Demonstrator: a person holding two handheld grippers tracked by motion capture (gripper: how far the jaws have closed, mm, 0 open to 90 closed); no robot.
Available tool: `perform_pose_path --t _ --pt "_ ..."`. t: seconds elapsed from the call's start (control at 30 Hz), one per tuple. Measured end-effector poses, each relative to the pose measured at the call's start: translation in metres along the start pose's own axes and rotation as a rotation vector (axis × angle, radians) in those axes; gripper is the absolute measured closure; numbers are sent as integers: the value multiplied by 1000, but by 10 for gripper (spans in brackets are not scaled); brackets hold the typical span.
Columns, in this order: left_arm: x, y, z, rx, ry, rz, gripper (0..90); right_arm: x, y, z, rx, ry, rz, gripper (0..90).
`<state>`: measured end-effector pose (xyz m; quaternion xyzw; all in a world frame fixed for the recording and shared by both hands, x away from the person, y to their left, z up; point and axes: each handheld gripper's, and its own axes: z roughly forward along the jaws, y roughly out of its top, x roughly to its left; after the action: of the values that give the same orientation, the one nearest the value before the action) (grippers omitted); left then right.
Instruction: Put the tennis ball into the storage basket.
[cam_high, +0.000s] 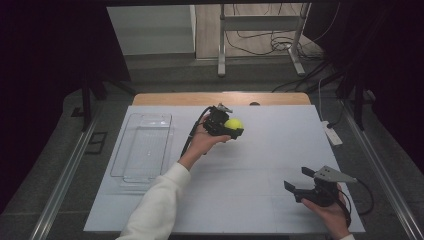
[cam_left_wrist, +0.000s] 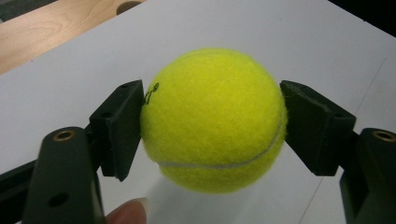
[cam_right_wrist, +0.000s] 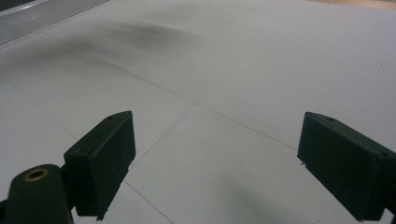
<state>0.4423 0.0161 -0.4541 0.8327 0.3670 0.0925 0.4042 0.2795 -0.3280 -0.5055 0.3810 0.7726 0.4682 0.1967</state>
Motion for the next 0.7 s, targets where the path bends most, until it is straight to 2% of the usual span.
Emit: perform_pose_path --t 0.7 --pt "-3 -2 -12 -15 0 15 270 0 0 -1 -8 0 -5 119"
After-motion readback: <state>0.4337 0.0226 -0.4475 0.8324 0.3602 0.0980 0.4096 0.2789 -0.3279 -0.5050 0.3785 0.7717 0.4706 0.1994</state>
